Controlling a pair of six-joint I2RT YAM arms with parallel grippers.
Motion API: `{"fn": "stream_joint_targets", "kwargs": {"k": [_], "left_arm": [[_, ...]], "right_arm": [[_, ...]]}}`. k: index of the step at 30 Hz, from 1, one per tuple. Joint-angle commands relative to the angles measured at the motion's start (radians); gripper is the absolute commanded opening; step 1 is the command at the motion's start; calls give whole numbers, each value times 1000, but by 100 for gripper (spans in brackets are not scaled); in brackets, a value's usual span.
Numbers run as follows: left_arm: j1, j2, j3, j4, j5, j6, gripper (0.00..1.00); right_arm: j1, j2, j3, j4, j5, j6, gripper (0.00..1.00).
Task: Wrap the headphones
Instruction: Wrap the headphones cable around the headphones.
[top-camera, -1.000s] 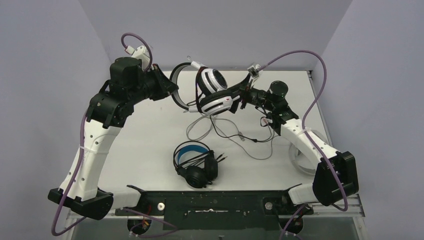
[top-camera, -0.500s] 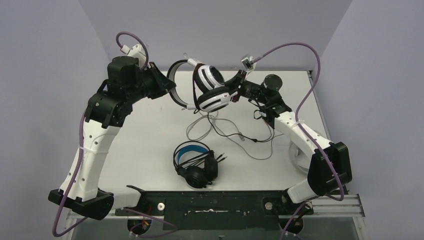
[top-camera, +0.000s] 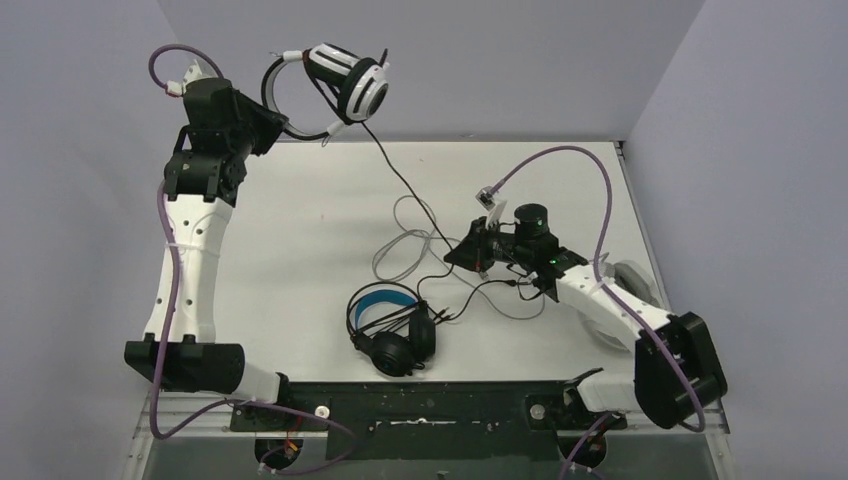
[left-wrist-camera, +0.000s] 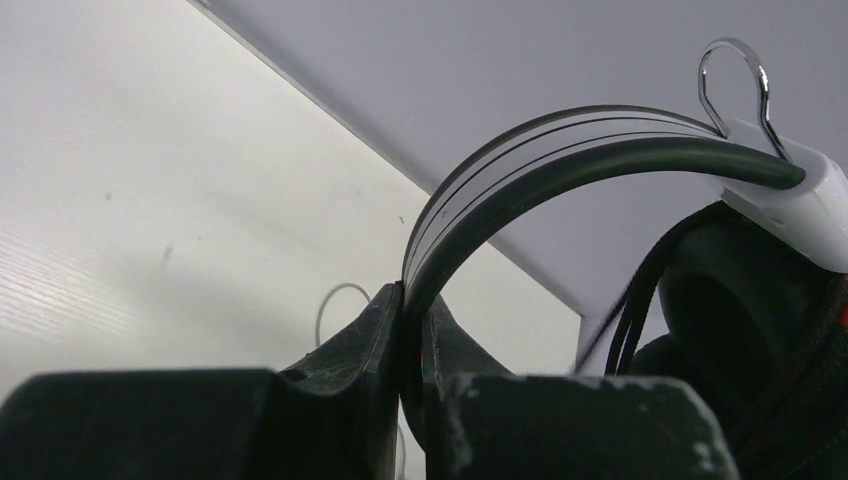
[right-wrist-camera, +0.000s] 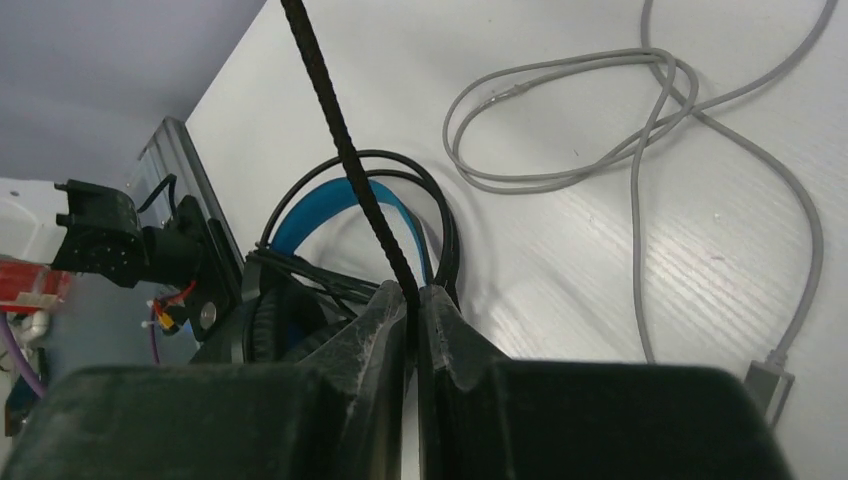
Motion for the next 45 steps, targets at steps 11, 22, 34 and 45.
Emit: {"fn": "stream_joint_targets", "kwargs": {"k": [11, 22, 34, 45], "left_arm": [[51, 35, 19, 170, -333, -16, 0], [-160, 131, 29, 187, -593, 173, 0], [-426, 45, -309, 399, -739, 681, 0], [-525, -150, -369, 197, -219, 823, 0]], "right_arm": [[76, -357, 131, -564, 108, -248, 0], [311, -320, 391, -744, 249, -306, 0], [376, -298, 918, -1043, 600, -509, 0], [339, -135, 1029, -920, 714, -632, 0]]}}
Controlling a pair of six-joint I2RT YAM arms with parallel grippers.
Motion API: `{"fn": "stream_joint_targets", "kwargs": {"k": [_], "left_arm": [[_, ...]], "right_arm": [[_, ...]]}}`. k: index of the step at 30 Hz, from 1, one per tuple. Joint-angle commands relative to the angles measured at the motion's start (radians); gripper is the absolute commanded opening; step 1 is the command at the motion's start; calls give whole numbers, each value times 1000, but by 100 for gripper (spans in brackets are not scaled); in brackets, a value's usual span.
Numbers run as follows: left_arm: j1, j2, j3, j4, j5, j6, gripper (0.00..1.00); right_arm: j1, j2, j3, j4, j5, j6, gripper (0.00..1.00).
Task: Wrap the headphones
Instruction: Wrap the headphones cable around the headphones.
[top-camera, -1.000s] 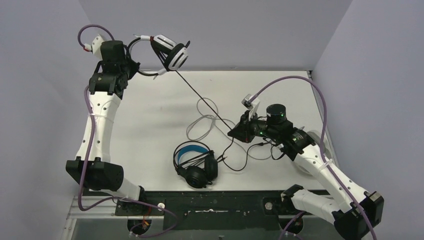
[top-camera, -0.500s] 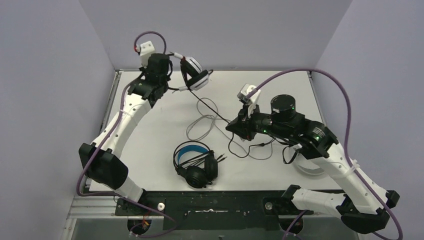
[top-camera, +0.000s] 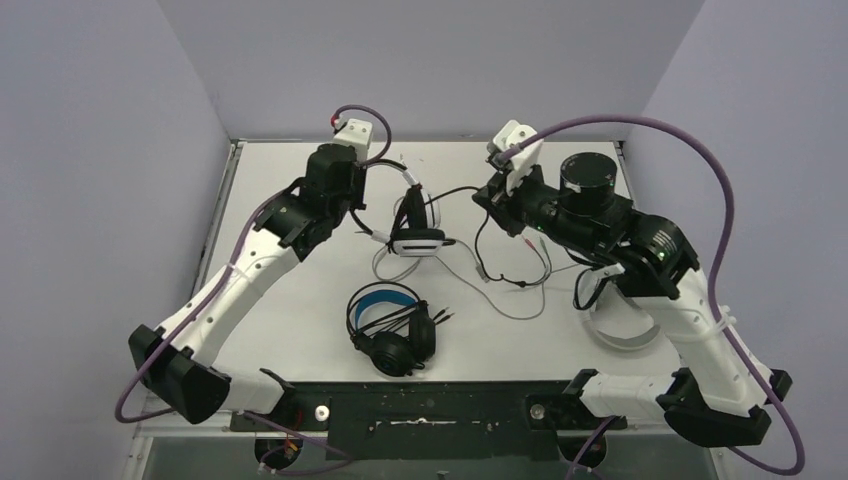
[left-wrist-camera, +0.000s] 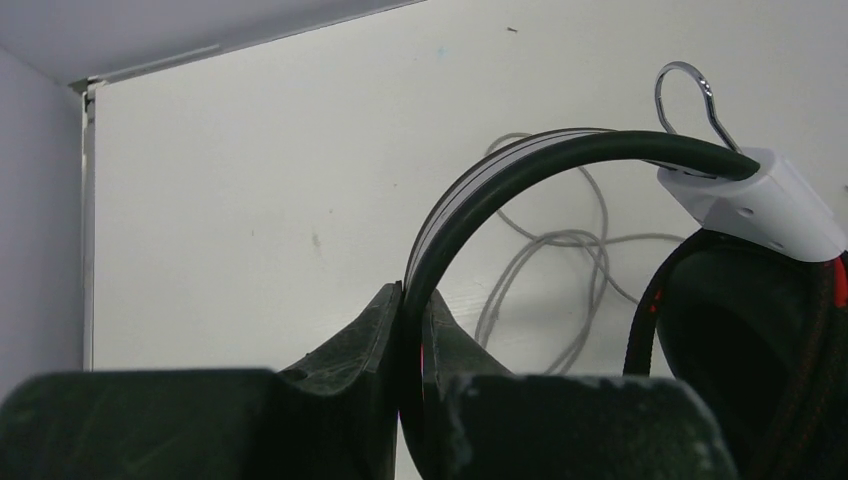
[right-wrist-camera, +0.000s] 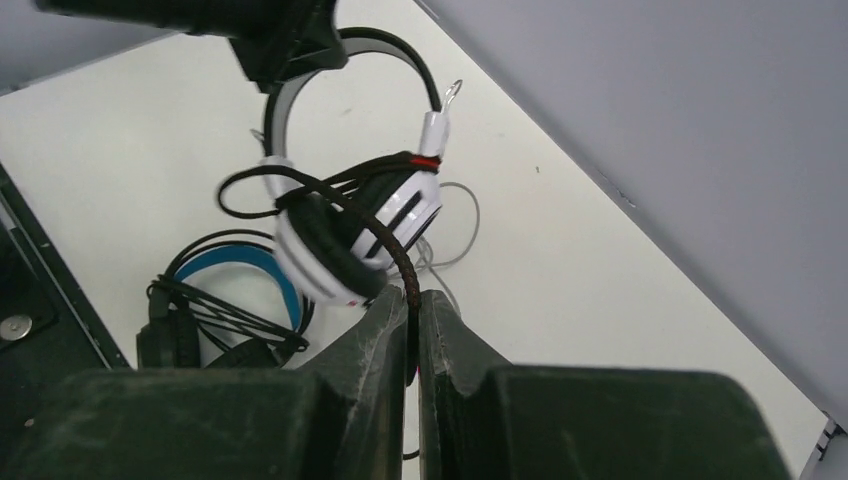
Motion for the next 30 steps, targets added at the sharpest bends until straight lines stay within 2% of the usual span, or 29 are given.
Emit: {"fn": "stream_joint_targets", "kwargs": {"k": [1, 6, 13, 22, 30], "left_arm": [[-19, -123, 18, -15, 216, 66, 0], [-21, -160, 29, -132, 365, 49, 0], [-12, -211, 37, -193, 344, -88, 0], [21, -231, 72, -198, 406, -244, 0], [159, -256, 72, -91, 641, -474, 0]], "right_arm": [[-42, 80, 67, 114, 50, -53, 0], [-185, 135, 82, 175, -45, -3, 0], [-331, 137, -25, 200, -119, 33, 0], [-413, 124, -234, 326, -334, 144, 0], [-412, 154, -384, 502, -534, 271, 1]]}}
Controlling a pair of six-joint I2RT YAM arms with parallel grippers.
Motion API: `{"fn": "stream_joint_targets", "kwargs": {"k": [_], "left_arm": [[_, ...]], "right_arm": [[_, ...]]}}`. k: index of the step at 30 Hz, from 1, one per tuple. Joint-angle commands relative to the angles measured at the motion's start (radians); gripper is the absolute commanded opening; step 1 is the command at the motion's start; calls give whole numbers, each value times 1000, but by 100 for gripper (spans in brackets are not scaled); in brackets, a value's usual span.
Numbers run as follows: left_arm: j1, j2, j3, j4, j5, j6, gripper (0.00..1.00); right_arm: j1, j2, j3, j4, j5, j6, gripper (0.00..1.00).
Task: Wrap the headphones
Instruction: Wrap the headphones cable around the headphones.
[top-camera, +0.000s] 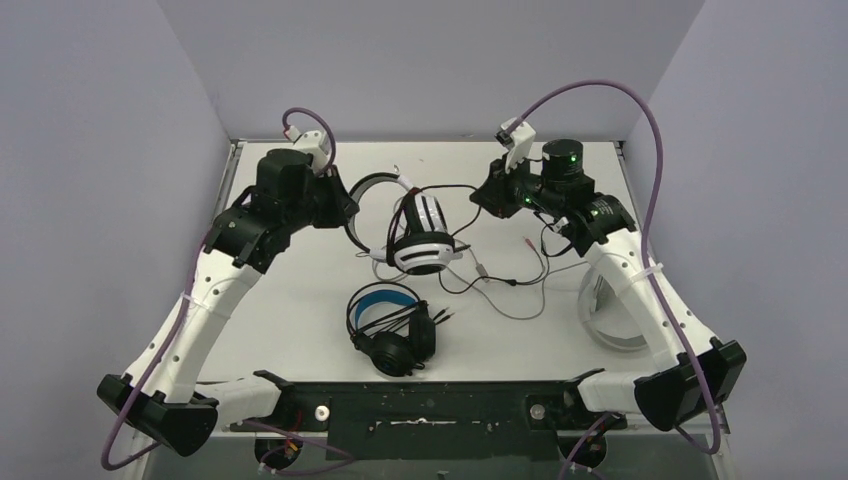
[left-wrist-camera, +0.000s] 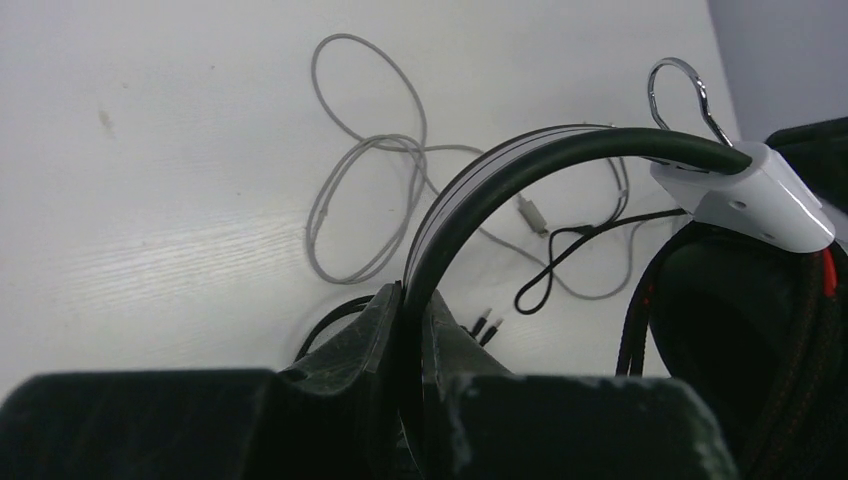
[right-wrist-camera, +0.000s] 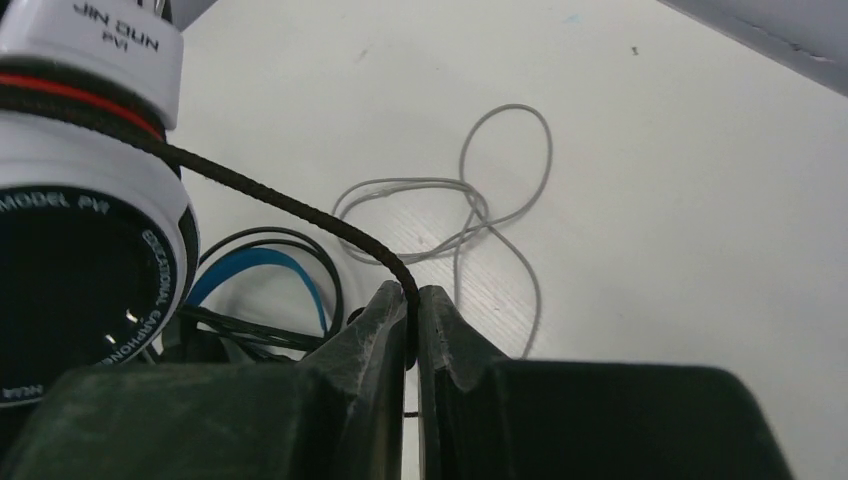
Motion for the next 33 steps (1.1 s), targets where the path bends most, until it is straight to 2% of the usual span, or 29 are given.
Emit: {"fn": "stream_joint_targets", "kwargs": {"k": [1, 9, 15, 19, 22, 27, 33], "left_arm": [[65, -51, 70, 187, 219, -211, 0], [65, -17, 163, 241, 326, -306, 0], [63, -9, 210, 272, 328, -351, 0], [58, 14, 236, 305, 341, -380, 0], [56, 29, 248, 301, 301, -393, 0], [56, 39, 255, 310, 230, -419, 0], [55, 69, 305, 300, 197, -437, 0]], "right_arm": [[1, 24, -46, 193, -171, 93, 2], [8, 136, -66, 286, -252, 147, 5], [29, 207, -113, 389, -291, 221, 7], [39, 219, -199, 634, -344, 390, 18], [47, 235, -228, 723, -324, 467, 26], [56, 277, -271, 880, -337, 571, 46], [48, 273, -327, 856, -308, 513, 64]]}}
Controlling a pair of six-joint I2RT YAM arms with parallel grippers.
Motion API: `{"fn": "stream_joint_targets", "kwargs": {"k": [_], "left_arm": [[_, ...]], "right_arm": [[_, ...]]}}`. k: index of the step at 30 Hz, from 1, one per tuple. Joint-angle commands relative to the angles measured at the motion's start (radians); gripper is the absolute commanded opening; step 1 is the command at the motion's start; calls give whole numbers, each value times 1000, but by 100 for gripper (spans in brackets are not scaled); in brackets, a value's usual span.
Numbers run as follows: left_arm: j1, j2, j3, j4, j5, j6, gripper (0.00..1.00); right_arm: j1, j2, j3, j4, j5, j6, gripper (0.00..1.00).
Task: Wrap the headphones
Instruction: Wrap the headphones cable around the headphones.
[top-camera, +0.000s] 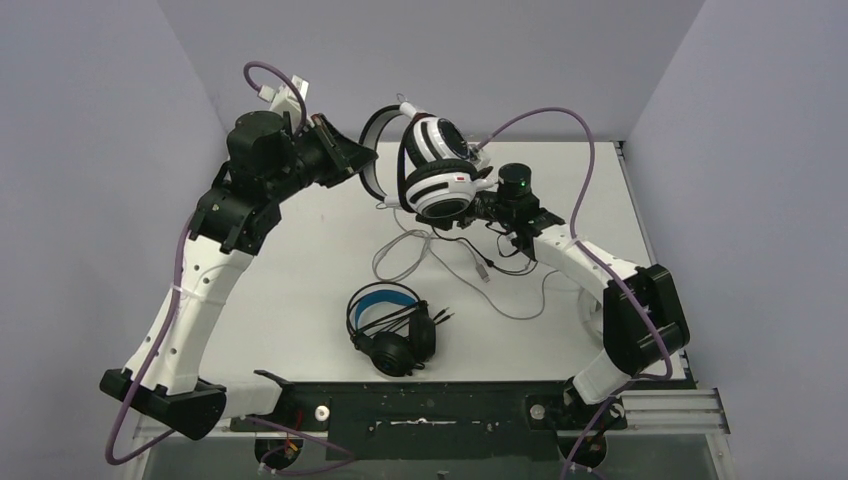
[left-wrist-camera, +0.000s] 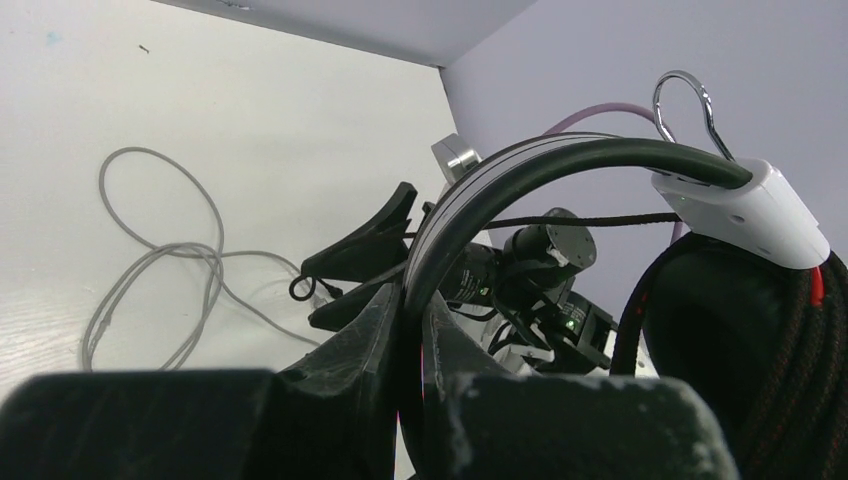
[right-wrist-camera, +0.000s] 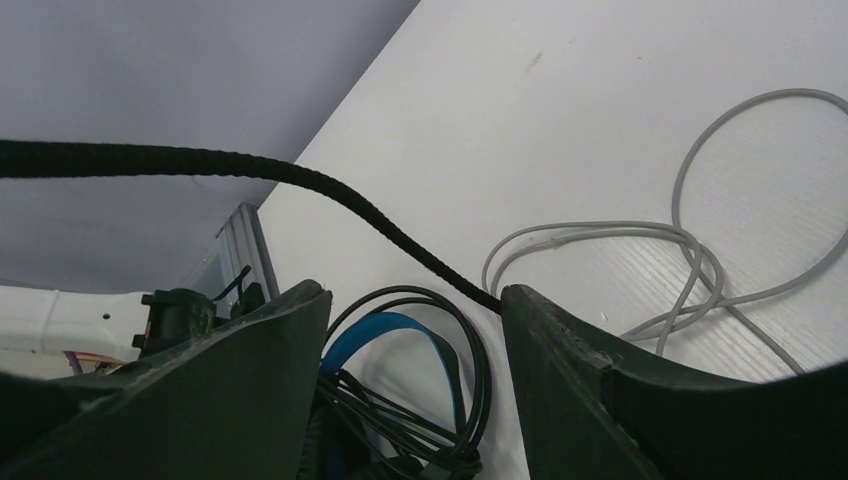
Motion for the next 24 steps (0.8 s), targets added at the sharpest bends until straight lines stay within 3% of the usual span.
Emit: {"fn": "stream_joint_targets", "kwargs": {"k": [1, 10, 15, 20, 24], "left_arm": [[-4, 8, 99, 125, -18, -69, 0], [-4, 26, 150, 127, -29, -97, 0], [5, 33, 177, 111, -56, -105, 0], [69, 62, 236, 122, -154, -109, 0], [143, 97, 246, 215, -131, -207, 0]], "right_arm": [[-1, -25, -30, 73, 22, -41, 66], [3, 22, -67, 14, 71, -199, 78], [27, 97, -85, 31, 36, -295, 75], [73, 70, -178, 55, 75, -298, 54], [105, 14, -209, -46, 165, -293, 12]]}}
